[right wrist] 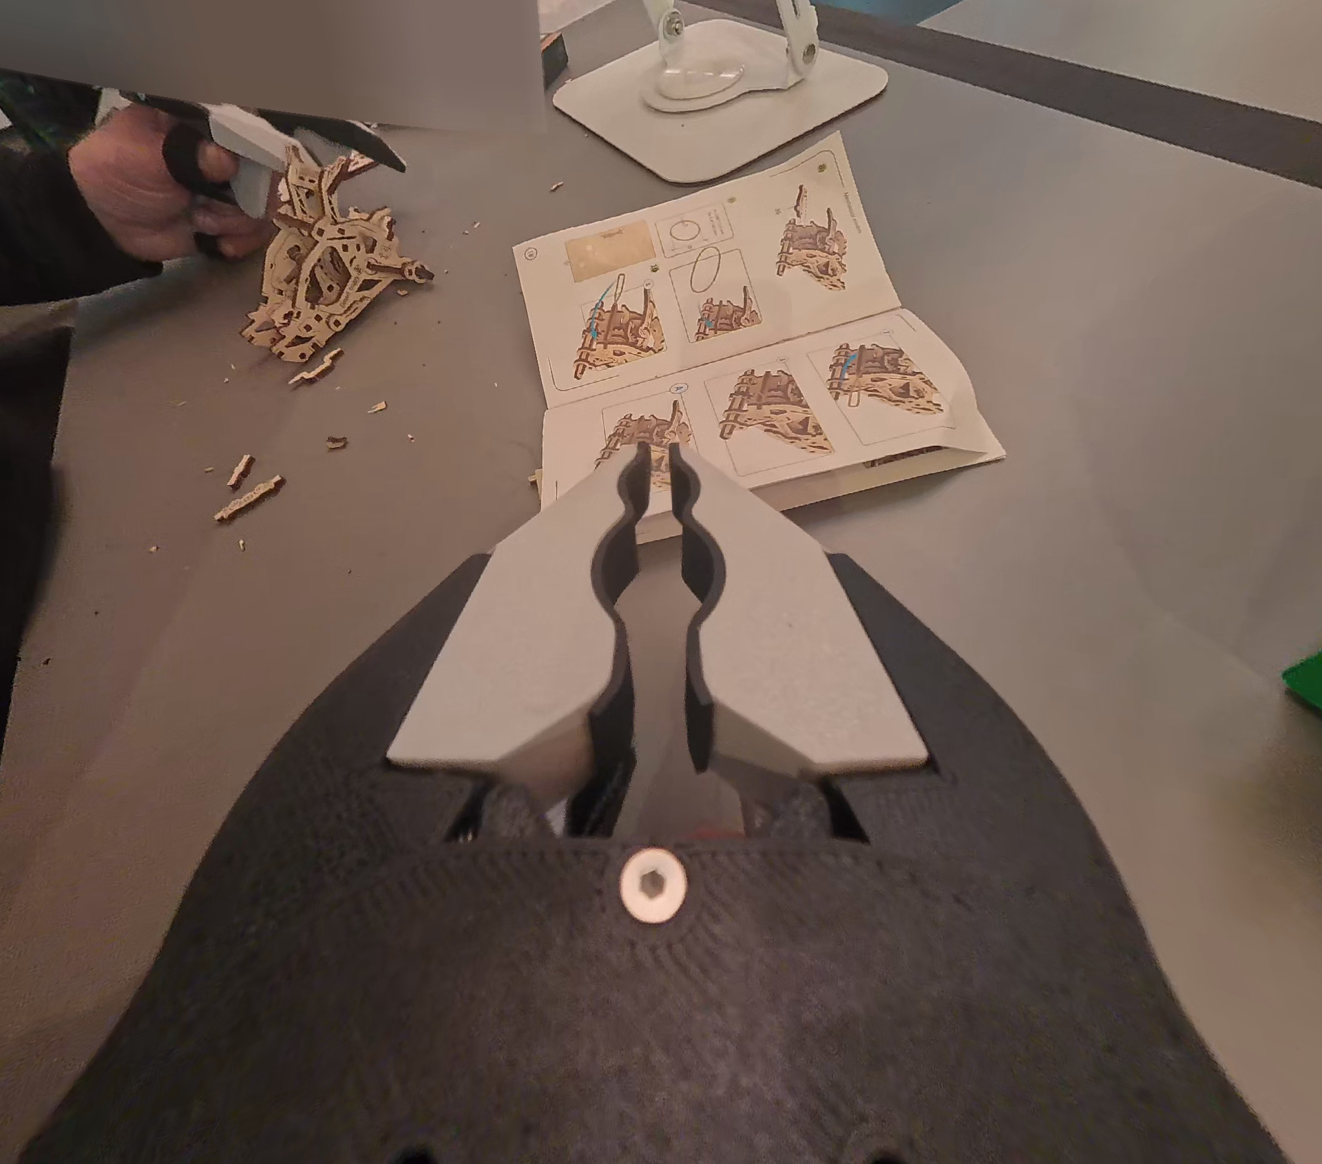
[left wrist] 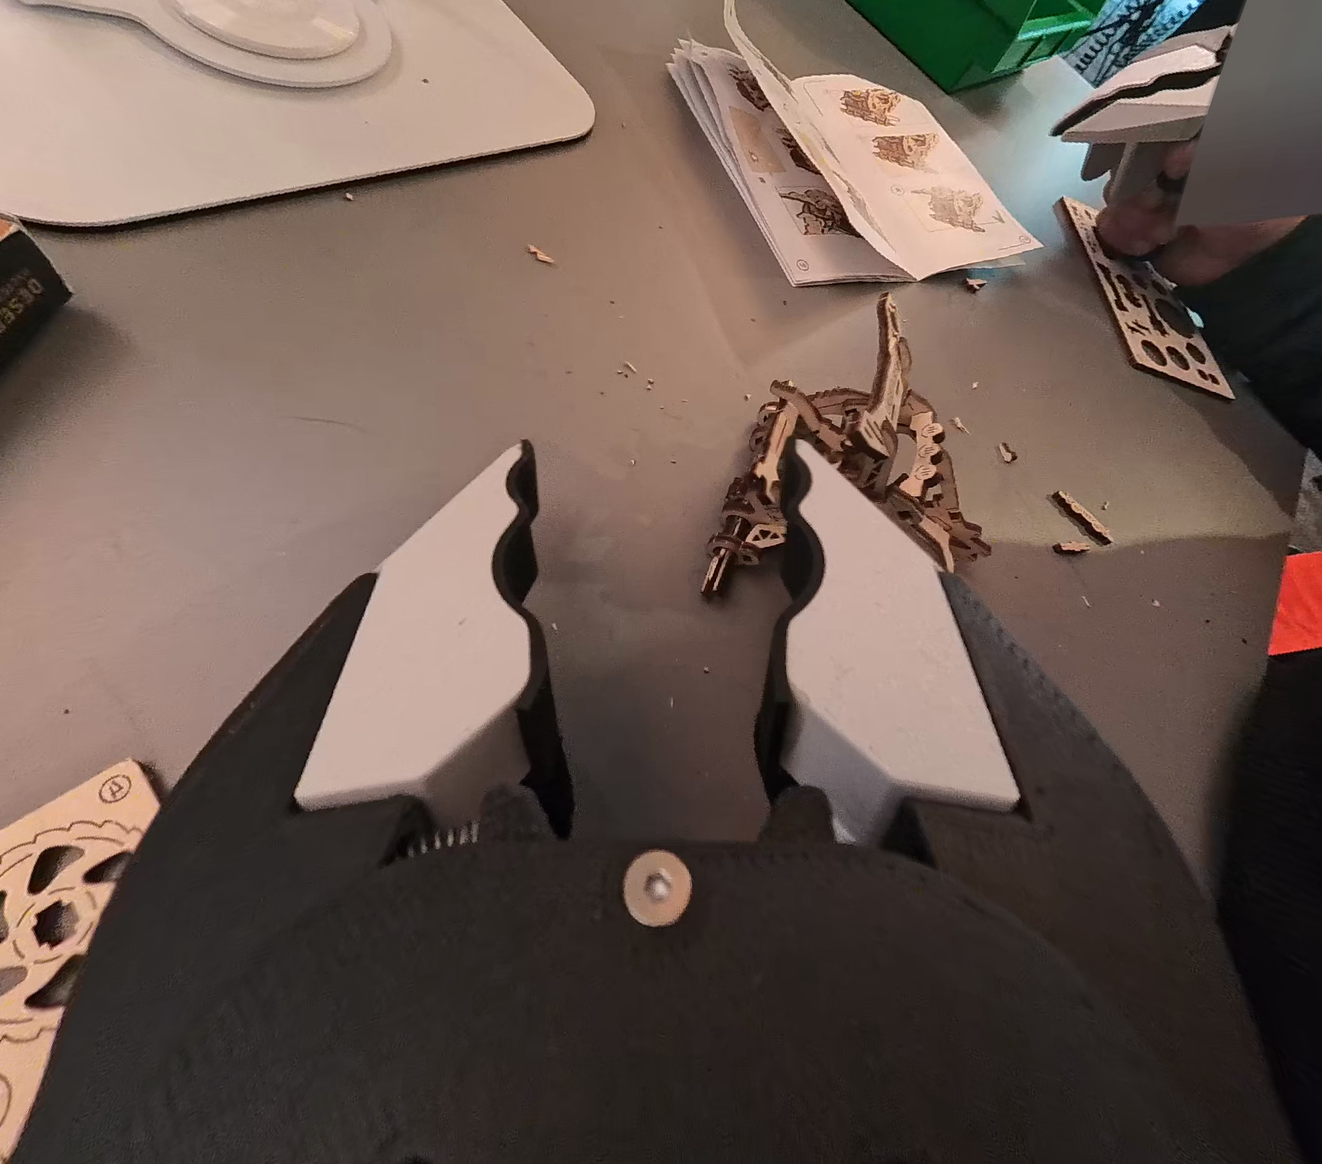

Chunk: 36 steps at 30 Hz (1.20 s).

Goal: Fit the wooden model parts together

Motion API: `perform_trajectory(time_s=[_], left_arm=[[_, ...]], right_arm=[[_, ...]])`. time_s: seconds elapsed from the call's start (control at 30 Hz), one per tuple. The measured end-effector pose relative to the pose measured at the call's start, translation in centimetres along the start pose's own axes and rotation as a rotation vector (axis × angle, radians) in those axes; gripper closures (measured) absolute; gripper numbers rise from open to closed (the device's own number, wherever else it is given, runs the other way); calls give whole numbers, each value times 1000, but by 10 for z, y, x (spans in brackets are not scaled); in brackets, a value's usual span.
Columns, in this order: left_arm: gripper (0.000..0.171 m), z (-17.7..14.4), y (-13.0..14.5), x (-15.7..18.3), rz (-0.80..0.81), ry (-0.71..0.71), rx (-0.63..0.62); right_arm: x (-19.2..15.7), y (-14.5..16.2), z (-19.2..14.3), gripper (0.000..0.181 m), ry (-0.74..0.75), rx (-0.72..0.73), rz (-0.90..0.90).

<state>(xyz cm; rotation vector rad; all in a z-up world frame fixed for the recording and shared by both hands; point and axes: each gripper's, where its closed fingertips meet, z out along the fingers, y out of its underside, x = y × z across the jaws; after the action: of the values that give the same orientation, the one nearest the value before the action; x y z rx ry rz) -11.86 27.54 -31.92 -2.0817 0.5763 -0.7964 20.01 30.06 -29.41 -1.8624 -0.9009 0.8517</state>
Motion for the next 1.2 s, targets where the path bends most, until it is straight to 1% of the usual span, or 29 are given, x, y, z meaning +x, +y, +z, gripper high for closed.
perform_trajectory(time_s=[0.1,0.13,0.2,0.3,0.43,0.53,0.6,0.67,0.77,0.8,0.87,0.93,1.03,1.1,1.17,1.2], left_arm=[[91,-3,-3,-2,16,-32,21],[89,-5,-5,-2,16,-36,37],[88,-9,-8,0,9,-35,64],[86,-17,-8,4,16,-32,70],[86,-35,-13,10,15,-28,102],[85,-48,-10,16,13,-20,94],[87,-56,-6,19,29,-36,81],[89,-56,3,22,23,-55,42],[90,-40,20,42,-3,-50,-41],[91,-33,28,49,3,-55,-79],[98,-24,35,58,40,-98,-113],[114,-13,37,72,32,-66,-127],[124,1,33,73,14,-83,-129],[139,7,38,72,7,-86,-158],[148,7,38,74,-4,-75,-147],[157,6,37,74,-16,-69,-141]], right_arm=[[3,-3,-3,174,11,25,18],[4,-3,-2,173,15,23,19],[4,-1,-1,171,17,7,20],[7,-2,-1,167,45,9,12],[-4,-20,-6,164,62,48,5],[-26,-38,-2,161,65,29,-44],[-46,-46,7,159,47,-13,-55],[-69,-48,23,155,41,-87,-70],[-111,-35,60,147,-1,-267,-72],[-128,-33,71,147,-31,-306,-78],[-162,-40,86,148,-91,-303,-75],[-189,-44,96,147,-137,-302,-74],[-208,-41,101,146,-129,-316,-102],[-218,-41,99,147,-131,-307,-94],[-225,-41,95,149,-130,-288,-79],[-227,-40,92,151,-127,-281,-71]])
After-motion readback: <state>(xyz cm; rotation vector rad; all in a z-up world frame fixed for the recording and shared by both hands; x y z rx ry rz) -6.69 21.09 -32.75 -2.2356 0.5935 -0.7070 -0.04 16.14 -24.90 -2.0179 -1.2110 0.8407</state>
